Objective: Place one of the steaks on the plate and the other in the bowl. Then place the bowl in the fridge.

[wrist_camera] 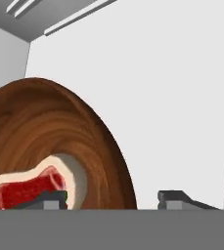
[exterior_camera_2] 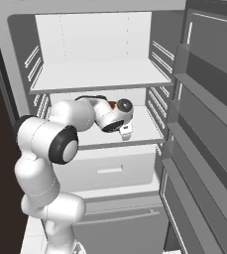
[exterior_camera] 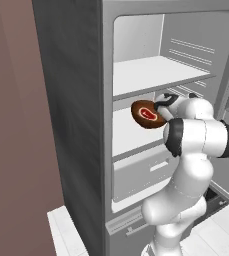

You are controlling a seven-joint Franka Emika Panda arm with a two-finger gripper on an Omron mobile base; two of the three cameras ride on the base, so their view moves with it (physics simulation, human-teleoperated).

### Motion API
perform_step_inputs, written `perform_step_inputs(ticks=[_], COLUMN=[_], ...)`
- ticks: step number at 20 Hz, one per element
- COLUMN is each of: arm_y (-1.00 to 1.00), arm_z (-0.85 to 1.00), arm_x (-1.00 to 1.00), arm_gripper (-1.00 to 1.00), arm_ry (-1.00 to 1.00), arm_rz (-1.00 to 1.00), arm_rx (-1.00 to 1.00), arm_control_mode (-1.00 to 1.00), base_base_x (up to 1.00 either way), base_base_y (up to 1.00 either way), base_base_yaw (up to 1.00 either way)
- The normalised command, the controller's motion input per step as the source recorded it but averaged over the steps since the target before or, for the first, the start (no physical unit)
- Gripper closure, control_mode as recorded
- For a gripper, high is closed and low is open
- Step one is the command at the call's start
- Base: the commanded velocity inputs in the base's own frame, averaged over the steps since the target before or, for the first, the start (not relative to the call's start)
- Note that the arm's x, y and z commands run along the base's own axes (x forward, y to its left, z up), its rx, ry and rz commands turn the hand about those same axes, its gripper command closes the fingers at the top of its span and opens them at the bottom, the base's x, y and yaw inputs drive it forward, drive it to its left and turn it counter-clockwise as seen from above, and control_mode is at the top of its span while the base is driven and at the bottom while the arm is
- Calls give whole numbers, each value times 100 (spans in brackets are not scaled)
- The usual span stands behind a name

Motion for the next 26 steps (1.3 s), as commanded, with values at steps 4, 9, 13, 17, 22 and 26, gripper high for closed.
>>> perform_step_inputs(ticks=[4, 9, 13, 17, 22, 26], arm_y=[0, 0, -2, -24, -12, 0], arm_z=[0, 10, 6, 21, 88, 100], arm_x=[0, -10, -50, -79, -71, -92], arm_gripper=[-100, -100, -100, -100, -100, -100], arm_ry=[-5, -12, -12, -14, -25, -20], arm_rz=[0, 0, 0, 0, 1, 4], arm_rx=[0, 0, 0, 0, 0, -3], arm_control_mode=[-100, -100, -100, -100, -100, -100], base_base_x=[0, 0, 0, 0, 0, 0], base_base_y=[0, 0, 0, 0, 0, 0], base_base_yaw=[0, 0, 0, 0, 0, 0])
